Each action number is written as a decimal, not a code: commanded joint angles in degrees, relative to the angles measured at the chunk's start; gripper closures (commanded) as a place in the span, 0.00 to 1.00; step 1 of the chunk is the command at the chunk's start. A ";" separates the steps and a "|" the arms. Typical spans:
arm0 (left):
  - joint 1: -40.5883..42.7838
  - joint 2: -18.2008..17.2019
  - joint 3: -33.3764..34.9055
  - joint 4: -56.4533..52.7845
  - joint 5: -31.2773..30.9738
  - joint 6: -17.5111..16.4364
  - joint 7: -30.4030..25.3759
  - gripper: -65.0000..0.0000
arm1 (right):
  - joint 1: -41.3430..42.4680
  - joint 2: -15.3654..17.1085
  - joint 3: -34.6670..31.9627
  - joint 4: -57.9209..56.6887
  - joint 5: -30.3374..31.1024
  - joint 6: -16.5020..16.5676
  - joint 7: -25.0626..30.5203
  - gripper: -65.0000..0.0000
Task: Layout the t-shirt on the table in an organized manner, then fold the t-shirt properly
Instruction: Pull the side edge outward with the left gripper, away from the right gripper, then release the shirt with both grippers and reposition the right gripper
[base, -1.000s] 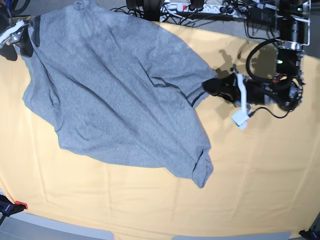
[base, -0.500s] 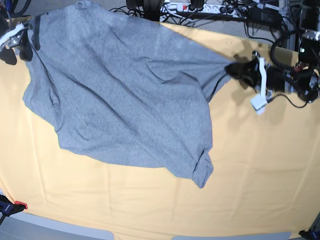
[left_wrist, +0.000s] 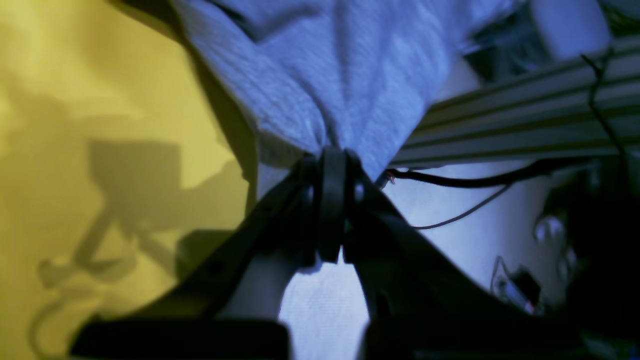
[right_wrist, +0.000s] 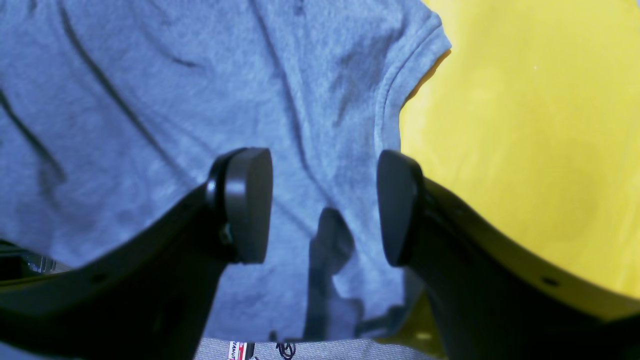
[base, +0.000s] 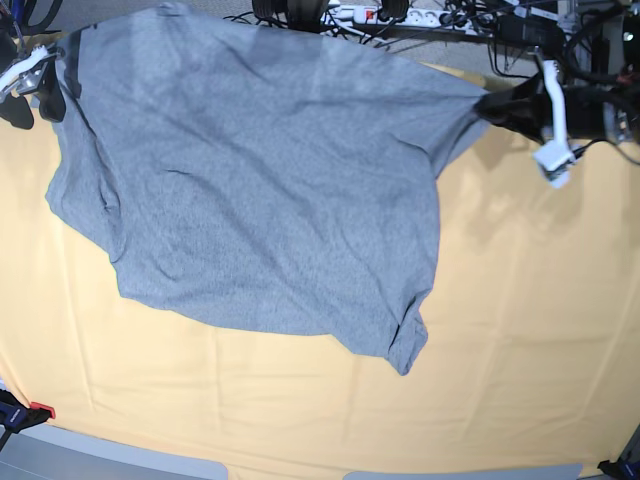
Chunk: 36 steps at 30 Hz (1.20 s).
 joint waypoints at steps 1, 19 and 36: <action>1.25 -0.52 -3.15 0.94 -0.95 -0.28 -0.49 1.00 | -0.33 0.92 0.63 0.92 1.03 0.30 1.05 0.46; 18.82 19.15 -23.91 0.96 -0.95 -0.28 -0.49 1.00 | -0.33 0.94 0.63 0.92 1.05 0.30 1.05 0.46; 25.16 20.94 -32.33 0.96 -0.95 -0.28 -0.49 1.00 | -0.33 2.19 0.63 0.92 1.07 0.30 0.83 0.46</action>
